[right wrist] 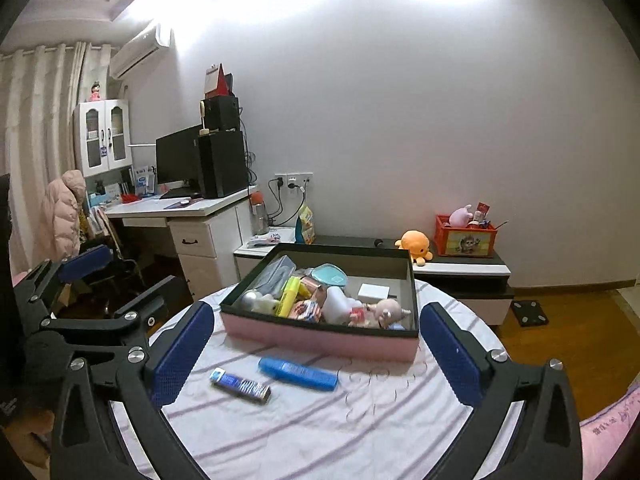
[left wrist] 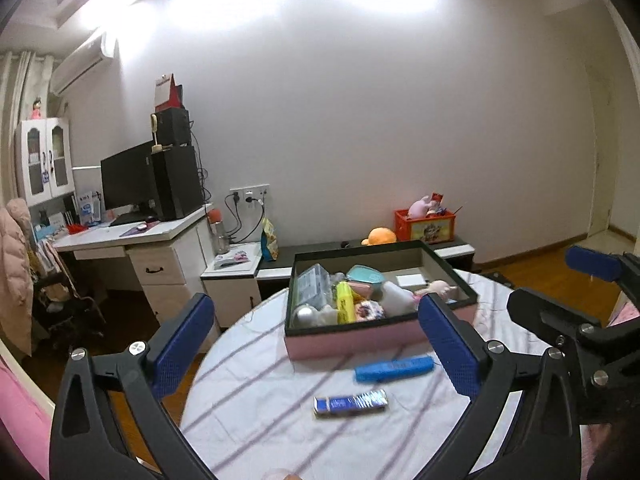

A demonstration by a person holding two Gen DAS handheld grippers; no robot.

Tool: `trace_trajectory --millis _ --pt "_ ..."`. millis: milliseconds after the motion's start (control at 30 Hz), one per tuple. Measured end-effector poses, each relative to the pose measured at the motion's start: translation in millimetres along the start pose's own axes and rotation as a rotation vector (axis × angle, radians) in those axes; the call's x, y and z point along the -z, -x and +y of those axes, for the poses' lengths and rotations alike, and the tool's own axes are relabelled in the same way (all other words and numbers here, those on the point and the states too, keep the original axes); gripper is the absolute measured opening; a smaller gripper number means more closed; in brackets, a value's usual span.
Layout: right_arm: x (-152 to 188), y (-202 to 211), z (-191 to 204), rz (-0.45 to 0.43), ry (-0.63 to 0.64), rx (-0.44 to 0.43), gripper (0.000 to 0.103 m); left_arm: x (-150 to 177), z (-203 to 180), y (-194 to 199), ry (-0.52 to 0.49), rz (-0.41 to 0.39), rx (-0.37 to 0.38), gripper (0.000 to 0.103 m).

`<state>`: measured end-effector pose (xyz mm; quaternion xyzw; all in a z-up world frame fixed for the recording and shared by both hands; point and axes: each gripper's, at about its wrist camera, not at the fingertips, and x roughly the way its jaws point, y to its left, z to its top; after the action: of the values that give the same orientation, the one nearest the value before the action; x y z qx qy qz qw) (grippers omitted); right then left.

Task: Organize rigid objects
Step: 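Withdraw both tools from the tray back toward the blue box and marker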

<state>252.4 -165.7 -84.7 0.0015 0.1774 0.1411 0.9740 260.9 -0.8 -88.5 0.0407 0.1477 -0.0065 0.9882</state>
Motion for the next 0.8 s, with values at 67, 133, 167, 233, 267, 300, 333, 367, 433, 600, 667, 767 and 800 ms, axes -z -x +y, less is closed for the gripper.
trace_trajectory --millis 67,133,167,233,267,300,333,367,433,600,667,767,800 --pt "8 14 5 -0.006 0.004 0.004 0.103 11 3 13 0.019 0.009 0.031 0.103" --pt "17 23 9 0.001 0.009 0.003 0.103 20 3 21 0.015 0.022 0.04 0.103" --pt "20 25 9 0.003 0.01 0.004 0.103 22 2 23 0.013 0.027 0.04 0.103" --pt "26 28 11 0.013 0.013 0.002 0.103 28 3 26 0.01 0.039 0.04 0.103" --pt "28 29 12 0.017 0.01 -0.003 0.103 30 4 26 0.014 0.046 0.045 0.103" --pt "30 28 13 0.021 0.007 -0.007 0.103 32 5 26 0.018 0.052 0.046 0.103" --pt "31 27 12 0.027 0.005 -0.011 0.103 34 6 26 0.022 0.059 0.049 0.103" --pt "31 27 12 0.033 0.004 -0.015 0.103 36 7 27 0.023 0.063 0.051 0.103" --pt "32 25 15 0.035 0.01 -0.014 0.103 41 8 23 0.015 0.081 0.056 0.103" --pt "38 17 14 0.052 0.004 -0.017 0.103 56 3 5 -0.013 0.147 0.072 0.103" --pt "42 9 10 0.075 -0.005 -0.015 0.103 62 0 -2 -0.022 0.17 0.076 0.103" --pt "49 -2 2 0.108 -0.023 -0.009 0.103 72 -5 -19 -0.026 0.223 0.091 0.103" --pt "52 -7 -3 0.124 -0.032 -0.007 0.103 75 -6 -26 -0.023 0.246 0.097 0.103"
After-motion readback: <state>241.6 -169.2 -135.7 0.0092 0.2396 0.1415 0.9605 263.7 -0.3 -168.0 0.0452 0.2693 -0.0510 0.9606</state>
